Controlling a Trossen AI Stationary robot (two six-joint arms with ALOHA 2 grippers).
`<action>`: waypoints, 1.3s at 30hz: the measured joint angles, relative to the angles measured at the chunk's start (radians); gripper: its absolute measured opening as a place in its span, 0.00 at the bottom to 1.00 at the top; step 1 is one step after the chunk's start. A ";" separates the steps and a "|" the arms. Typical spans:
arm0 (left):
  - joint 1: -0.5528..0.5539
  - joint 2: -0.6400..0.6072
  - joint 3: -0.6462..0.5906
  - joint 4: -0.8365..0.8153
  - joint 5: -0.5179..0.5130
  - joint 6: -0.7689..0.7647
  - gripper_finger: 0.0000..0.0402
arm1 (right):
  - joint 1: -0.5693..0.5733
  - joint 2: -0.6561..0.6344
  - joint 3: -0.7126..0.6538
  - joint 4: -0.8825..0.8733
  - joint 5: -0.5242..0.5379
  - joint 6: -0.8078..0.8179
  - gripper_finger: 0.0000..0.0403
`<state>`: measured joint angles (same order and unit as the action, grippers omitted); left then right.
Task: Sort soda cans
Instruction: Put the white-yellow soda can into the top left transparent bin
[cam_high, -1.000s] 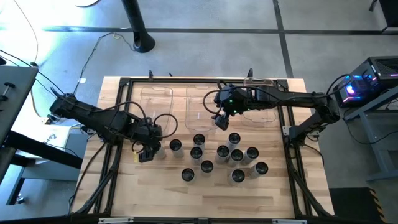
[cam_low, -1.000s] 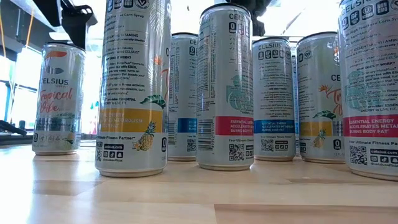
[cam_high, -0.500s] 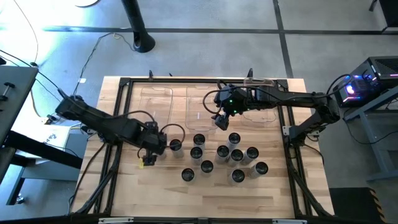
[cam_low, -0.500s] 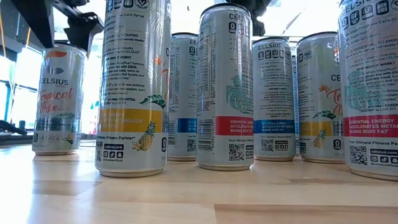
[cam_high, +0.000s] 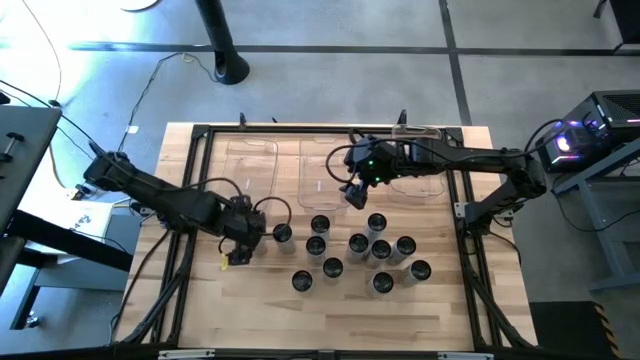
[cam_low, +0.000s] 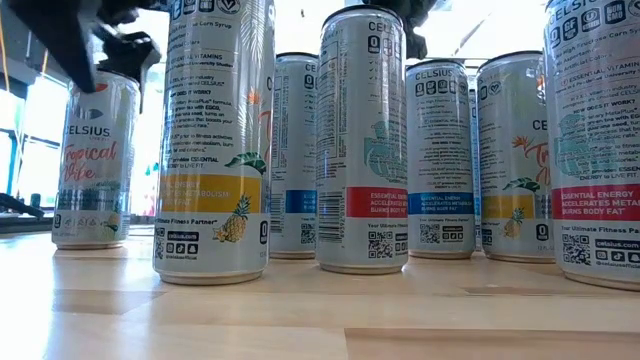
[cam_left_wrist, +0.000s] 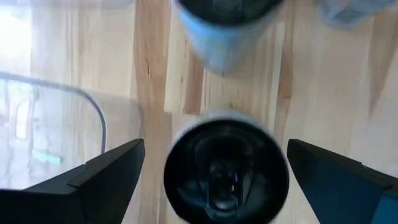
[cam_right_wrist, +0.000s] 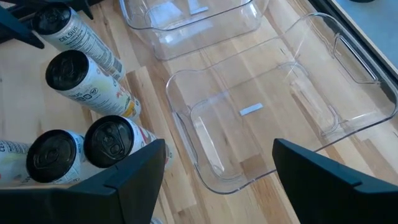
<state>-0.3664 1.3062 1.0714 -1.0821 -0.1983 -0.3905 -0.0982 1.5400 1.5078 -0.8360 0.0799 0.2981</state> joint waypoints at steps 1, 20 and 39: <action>0.000 -0.003 0.000 0.005 -0.001 0.000 0.97 | 0.000 0.001 0.000 0.000 0.000 0.000 0.72; -0.001 0.007 -0.063 0.049 0.024 -0.017 0.95 | 0.000 0.001 0.000 0.001 0.000 0.041 0.72; 0.000 0.007 -0.017 0.003 0.071 -0.078 0.61 | 0.000 0.012 0.000 0.002 0.000 0.042 0.72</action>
<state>-0.3668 1.3136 1.0545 -1.0792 -0.1278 -0.4688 -0.0982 1.5517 1.5078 -0.8342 0.0799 0.3400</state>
